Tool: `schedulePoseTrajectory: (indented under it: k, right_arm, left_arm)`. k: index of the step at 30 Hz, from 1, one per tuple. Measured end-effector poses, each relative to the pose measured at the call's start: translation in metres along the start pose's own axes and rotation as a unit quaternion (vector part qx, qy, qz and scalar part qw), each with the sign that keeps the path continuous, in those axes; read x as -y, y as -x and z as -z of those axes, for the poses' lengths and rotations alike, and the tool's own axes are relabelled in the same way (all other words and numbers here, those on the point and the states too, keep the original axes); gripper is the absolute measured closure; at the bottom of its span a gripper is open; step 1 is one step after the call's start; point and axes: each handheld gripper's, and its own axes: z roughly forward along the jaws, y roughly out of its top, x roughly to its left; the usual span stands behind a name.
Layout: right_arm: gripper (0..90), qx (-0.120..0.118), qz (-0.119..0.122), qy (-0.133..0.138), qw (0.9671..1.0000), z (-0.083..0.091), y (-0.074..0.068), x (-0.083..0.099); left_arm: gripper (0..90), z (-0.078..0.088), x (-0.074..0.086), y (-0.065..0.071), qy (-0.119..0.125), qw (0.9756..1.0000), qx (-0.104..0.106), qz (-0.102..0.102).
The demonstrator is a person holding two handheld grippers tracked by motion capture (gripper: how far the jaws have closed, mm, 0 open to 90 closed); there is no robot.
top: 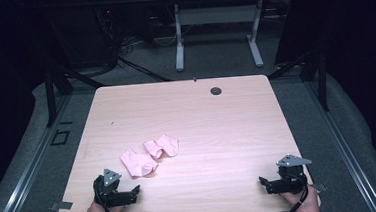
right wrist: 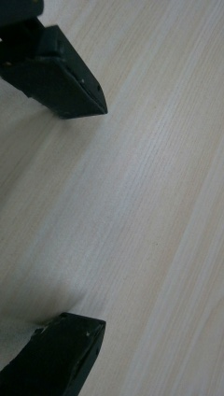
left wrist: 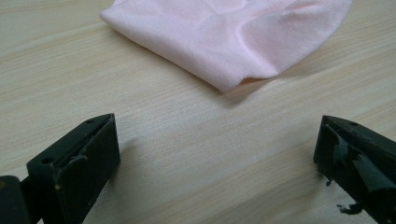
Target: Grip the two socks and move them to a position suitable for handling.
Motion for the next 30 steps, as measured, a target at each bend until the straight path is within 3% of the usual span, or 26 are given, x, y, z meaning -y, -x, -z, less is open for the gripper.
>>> schedulePoseTrajectory:
  k: [14, 18, 23, 30]
  right_arm:
    - [0.0, 0.001, -0.004, 0.003, 1.0, -0.002, 0.004, -0.001]
    - [0.0, 0.002, -0.003, 0.003, 1.0, -0.002, 0.004, -0.001]
    - [0.0, 0.004, -0.008, 0.004, 1.0, -0.002, 0.004, -0.001]
    - [0.0, 0.006, -0.008, 0.004, 0.9999, -0.002, 0.005, -0.001]
  left_arm:
    - [0.1, 0.0, -0.001, -0.002, -0.004, 1.0, 0.003, 0.005]
    - [0.1, 0.004, -0.004, -0.007, -0.016, 0.9995, 0.02, 0.019]
    - [0.1, 0.018, -0.018, -0.009, -0.017, 0.9993, 0.03, 0.012]
    - [0.2, 0.035, -0.057, -0.008, -0.025, 0.9984, 0.05, -0.01]
